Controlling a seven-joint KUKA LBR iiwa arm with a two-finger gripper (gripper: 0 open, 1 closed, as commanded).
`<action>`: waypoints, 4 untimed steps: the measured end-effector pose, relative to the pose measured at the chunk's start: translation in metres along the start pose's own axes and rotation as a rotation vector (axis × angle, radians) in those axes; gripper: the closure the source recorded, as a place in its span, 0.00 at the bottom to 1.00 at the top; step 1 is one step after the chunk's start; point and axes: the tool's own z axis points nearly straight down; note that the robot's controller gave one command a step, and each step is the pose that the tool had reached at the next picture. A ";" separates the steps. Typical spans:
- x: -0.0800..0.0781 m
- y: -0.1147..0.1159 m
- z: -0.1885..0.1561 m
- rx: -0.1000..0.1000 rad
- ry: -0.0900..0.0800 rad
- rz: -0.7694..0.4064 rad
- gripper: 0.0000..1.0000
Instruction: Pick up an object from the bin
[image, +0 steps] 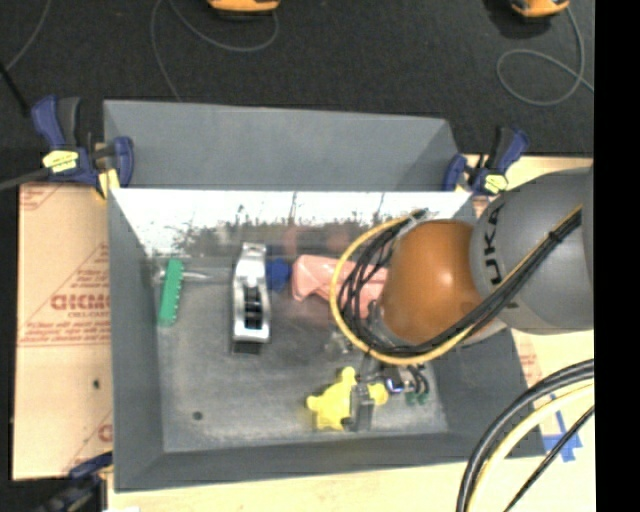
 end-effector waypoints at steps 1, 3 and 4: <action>-0.003 0.007 0.042 0.002 0.000 -0.081 0.00; -0.004 -0.039 0.047 0.002 -0.014 -0.163 1.00; -0.003 -0.038 -0.090 0.003 -0.017 -0.160 1.00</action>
Offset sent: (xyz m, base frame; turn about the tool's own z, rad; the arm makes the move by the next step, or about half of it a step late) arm 0.0037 -0.0377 -0.0493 -0.1663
